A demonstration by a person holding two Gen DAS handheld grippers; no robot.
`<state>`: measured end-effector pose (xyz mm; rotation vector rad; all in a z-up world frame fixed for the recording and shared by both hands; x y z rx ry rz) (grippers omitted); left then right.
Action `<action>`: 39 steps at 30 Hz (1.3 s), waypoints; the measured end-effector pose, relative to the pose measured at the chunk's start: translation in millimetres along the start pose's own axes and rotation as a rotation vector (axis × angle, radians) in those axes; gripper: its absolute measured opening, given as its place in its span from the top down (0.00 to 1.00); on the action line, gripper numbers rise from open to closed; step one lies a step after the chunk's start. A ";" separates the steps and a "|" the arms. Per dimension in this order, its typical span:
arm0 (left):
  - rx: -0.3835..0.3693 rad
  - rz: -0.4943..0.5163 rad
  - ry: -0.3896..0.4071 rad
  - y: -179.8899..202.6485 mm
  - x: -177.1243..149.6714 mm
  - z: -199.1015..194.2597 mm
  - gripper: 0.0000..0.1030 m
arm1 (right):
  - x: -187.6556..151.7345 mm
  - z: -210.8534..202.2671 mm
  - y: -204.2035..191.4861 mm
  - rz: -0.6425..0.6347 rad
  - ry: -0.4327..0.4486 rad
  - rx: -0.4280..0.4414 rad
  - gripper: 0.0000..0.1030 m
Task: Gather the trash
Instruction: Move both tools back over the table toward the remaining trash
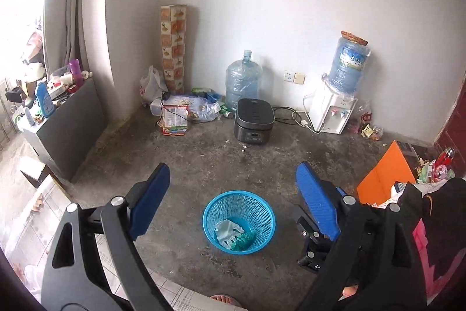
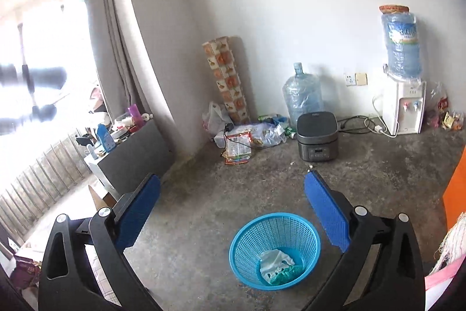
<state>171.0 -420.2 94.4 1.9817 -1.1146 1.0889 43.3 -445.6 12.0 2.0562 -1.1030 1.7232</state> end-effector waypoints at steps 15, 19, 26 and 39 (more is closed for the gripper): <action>0.327 -0.195 0.174 -120.6 -58.1 -211.2 0.11 | 6.9 -79.2 -116.8 -0.159 0.078 0.263 0.06; 0.407 -0.209 0.201 -149.1 -77.9 -251.7 0.11 | 2.5 -93.2 -144.8 -0.167 0.073 0.332 0.06; 0.544 -0.275 0.269 -196.4 -105.2 -324.6 0.11 | -5.2 -104.4 -176.8 -0.145 0.006 0.432 0.06; 0.579 -0.447 0.224 -260.3 -175.2 -364.5 0.11 | -46.5 -112.3 -266.0 -0.129 -0.263 0.685 0.09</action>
Point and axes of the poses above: each gripper's, at about its wrist camera, not at the fingertips, and z roughly the way its jaws point, y to its right, x to its top, the point moved 10 cm from there along z, roughly the way its jaws point, and after that the axes turned 7 degrees about y, right-handed, at the moved point
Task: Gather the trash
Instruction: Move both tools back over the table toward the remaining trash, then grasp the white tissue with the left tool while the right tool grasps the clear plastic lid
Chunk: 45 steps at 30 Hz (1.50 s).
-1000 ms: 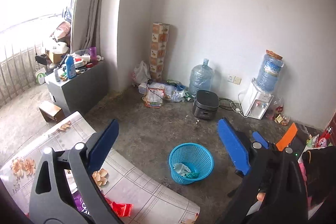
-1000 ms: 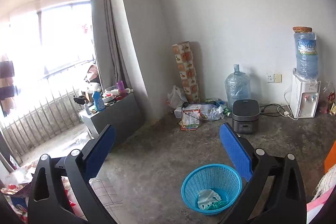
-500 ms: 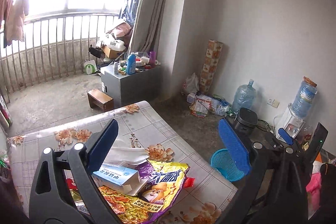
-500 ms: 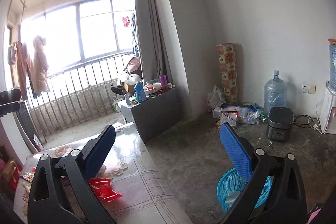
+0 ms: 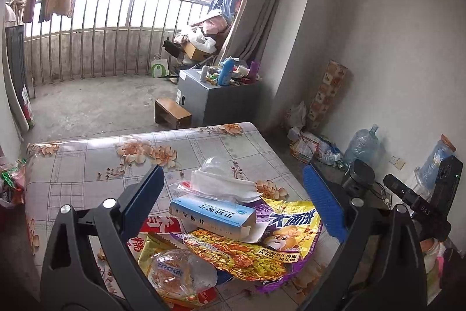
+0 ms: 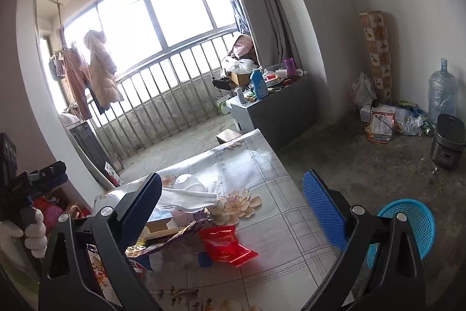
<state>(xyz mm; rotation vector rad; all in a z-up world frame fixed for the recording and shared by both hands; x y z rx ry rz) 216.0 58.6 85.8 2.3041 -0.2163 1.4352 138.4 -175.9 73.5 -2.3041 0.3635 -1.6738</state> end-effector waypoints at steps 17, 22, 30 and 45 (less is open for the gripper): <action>-0.143 -0.027 -0.481 -30.4 -36.3 147.6 0.26 | 15.9 153.4 -70.0 -0.038 -0.441 0.345 0.10; -0.150 -0.109 -0.644 -47.6 -71.6 196.9 0.38 | -10.4 222.0 -82.2 -0.118 -0.591 0.391 0.10; -0.138 -0.196 -0.760 -70.2 -110.0 233.2 0.51 | -61.7 293.8 -87.0 -0.090 -0.764 0.436 0.12; -0.230 -0.300 -0.721 -66.2 -111.7 233.0 0.98 | -96.0 320.0 -89.9 -0.070 -0.822 0.429 0.13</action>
Point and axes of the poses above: each gripper's, at about its wrist camera, not at the fingertips, and z roughly the way its jaws point, y to its right, x to its top, the point moved 10 cm from there along z, roughly the way its jaws point, and after that the axes turned 7 degrees about y, right-handed, at the moved point
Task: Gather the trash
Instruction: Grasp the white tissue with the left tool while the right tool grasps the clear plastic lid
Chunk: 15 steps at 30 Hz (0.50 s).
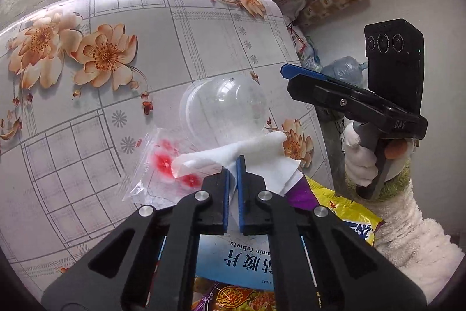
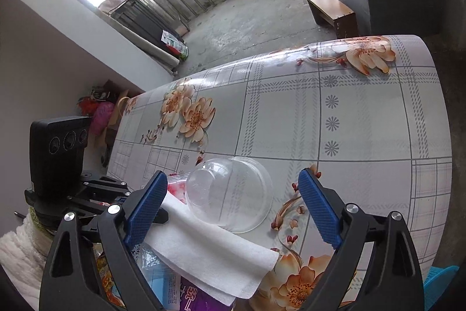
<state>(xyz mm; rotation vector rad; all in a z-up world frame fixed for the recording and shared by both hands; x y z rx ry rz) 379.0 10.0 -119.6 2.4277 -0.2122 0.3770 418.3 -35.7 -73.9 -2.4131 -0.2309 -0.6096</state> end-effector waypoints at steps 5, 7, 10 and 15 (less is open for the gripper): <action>0.002 0.000 0.130 2.2 11.1 -44.3 0.99 | 4.8 -1.9 -3.1 -0.028 0.022 -0.022 0.13; 0.044 0.007 0.194 -3.2 18.5 -65.0 0.99 | 5.6 1.4 -5.6 -0.043 0.022 -0.032 0.13; 0.112 -0.003 0.272 -18.6 28.6 -90.9 0.99 | 3.4 8.6 -11.3 -0.072 0.009 -0.044 0.13; 0.185 -0.050 0.340 -40.3 40.2 -112.0 0.99 | -6.1 27.0 -17.2 -0.161 -0.029 -0.109 0.13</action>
Point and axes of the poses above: each gripper's, at about its wrist camera, not at the fingertips, and z roughly the way its jaws point, y to its right, x to its top, the point moved 10 cm from there along z, roughly the way its jaws point, and after that the axes turned 7 degrees about y, right-handed, at the moved point
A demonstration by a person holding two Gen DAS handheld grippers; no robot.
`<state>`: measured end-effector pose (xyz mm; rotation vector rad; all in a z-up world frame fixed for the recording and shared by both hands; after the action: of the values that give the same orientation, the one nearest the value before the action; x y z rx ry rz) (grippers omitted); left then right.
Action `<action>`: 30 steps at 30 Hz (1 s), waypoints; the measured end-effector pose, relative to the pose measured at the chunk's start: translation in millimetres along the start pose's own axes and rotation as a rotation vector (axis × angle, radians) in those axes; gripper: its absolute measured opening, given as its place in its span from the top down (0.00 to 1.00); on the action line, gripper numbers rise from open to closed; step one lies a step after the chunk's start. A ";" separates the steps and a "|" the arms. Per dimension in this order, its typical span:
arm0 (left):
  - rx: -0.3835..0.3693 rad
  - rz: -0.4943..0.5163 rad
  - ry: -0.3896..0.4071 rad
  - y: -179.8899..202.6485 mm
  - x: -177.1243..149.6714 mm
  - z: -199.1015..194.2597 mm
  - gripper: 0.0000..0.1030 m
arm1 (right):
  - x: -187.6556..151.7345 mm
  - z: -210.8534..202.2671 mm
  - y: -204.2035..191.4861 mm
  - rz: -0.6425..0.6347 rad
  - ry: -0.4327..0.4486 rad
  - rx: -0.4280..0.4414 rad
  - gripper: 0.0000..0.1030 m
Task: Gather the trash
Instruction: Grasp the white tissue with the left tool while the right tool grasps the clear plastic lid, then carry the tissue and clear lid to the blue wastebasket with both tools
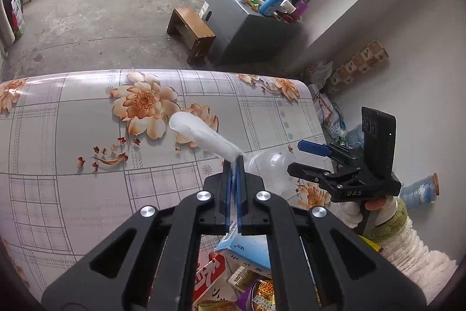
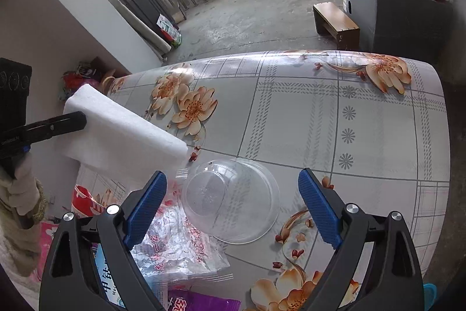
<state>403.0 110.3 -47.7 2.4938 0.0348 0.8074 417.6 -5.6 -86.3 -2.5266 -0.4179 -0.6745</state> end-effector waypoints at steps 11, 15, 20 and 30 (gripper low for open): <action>0.007 0.009 0.001 -2.4 -5.4 10.8 0.99 | -22.6 32.2 -1.8 -0.171 -0.095 -0.120 0.29; 0.006 0.016 0.023 2.7 -0.4 3.4 0.99 | -16.7 24.4 1.2 -0.130 -0.066 -0.121 0.30; 0.000 0.047 0.076 15.3 6.5 -17.3 0.99 | -3.8 -5.2 2.5 -0.094 0.011 -0.129 0.30; -0.016 0.231 0.242 85.7 6.4 -89.3 0.99 | 19.5 -110.3 5.4 -0.008 0.235 -0.130 0.30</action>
<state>347.7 78.6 58.6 2.3997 -0.1786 1.1962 393.8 -65.1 5.7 -2.5263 -0.3100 -1.0177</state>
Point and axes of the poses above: each gripper's, at about its wrist camera, not at the fingertips, and z roughly the way its jaws point, y to its right, x to its top, the point moved 10 cm from there along z, roughly the way its jaws point, and after that the axes turned 7 degrees about y, right-handed, at the moved point
